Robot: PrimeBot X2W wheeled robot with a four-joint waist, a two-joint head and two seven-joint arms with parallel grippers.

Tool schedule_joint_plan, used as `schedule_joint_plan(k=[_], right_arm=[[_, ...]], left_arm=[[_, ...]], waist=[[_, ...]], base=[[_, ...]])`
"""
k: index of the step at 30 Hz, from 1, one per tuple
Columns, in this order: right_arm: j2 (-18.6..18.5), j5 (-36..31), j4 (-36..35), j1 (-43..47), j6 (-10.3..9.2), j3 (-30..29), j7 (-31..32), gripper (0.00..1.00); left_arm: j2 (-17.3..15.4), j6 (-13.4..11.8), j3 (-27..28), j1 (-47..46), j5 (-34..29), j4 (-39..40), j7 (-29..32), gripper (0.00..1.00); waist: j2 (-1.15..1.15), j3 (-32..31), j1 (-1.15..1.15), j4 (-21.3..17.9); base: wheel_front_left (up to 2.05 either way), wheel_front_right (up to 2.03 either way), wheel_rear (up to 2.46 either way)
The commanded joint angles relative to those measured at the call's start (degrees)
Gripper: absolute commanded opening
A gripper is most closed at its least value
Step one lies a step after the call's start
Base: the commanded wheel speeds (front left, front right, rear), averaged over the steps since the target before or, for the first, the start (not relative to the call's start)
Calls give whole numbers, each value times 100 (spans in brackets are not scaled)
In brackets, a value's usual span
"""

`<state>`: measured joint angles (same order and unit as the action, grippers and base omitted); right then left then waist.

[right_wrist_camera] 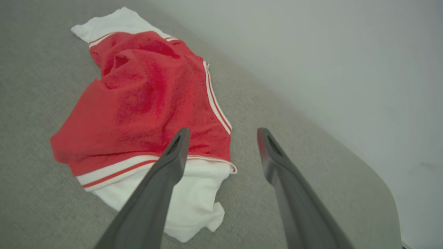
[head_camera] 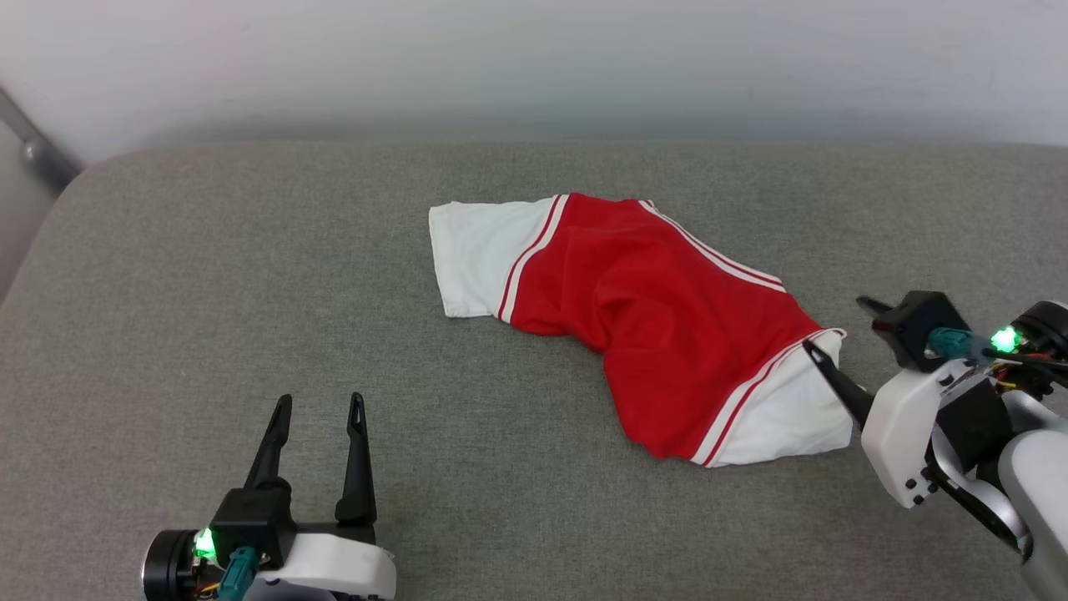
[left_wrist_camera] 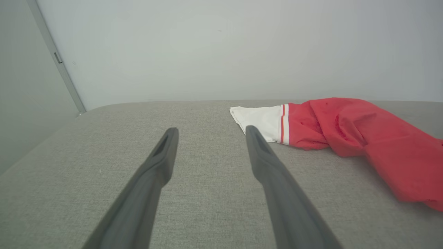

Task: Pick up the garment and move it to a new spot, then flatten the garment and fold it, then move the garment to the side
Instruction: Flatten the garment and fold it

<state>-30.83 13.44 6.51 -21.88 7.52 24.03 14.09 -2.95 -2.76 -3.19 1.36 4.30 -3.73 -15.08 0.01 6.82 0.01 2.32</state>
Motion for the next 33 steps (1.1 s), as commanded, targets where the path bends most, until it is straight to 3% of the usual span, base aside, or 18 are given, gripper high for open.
schedule_joint_plan(k=[1, 6, 10, 18, 23, 24, 25, 26, 27, 33], right_arm=[[-329, 390, -19, -245, -6, 464, 484, 100], [-1189, 1604, -193, -888, -6, 1712, 1964, 100], [-1521, 2264, -150, -1378, -6, 2322, 2815, 100], [-1559, 2703, 365, -1992, -6, 3250, 3286, 100], [-1506, 2859, 591, -1984, -6, 3827, 3221, 100], [-1483, 2903, 687, -2037, -7, 4004, 3078, 93], [-1483, 2903, 687, -2037, -7, 4004, 3078, 93], [-1480, 2904, 724, -2083, -8, 4059, 2965, 12], [-1500, 2905, 766, -2147, -9, 4095, 2857, 0], [-1914, 3032, 799, -2463, -9, 4001, 2091, 0]], left_arm=[[4, 14, 6, -108, 4, 18, -14, 100], [8, 2, -45, -305, 27, 52, -13, 100], [9, -52, -119, -438, 97, 96, -14, 100], [10, -166, -328, -688, 233, 129, -14, 100], [9, -214, -394, -755, 274, 115, -14, 100], [8, -232, -389, -752, 285, 105, -14, 100], [8, -232, -389, -752, 285, 105, -14, 100], [9, -240, -372, -733, 283, 95, -13, 100], [9, -231, -352, -710, 282, 77, -14, 100], [10, -200, -266, -586, 222, -10, -14, 100]], waist=[[-1, 166, -1, 60], [-1, 451, -1, 172], [-1, 680, -1, 268], [-1, 1154, -1, 475], [-1, 1246, -1, 520], [-1, 1239, -1, 508], [-1, 1239, -1, 508], [-1, 1217, -1, 488], [-1, 1181, -1, 464], [-1, 851, -1, 310]], base=[[0, 0, 0], [0, 0, 0], [0, 0, 0], [0, 0, 0], [0, 0, 0], [0, 0, 0], [0, 0, 0], [0, 0, 0], [0, 0, 0], [0, 0, 0]])
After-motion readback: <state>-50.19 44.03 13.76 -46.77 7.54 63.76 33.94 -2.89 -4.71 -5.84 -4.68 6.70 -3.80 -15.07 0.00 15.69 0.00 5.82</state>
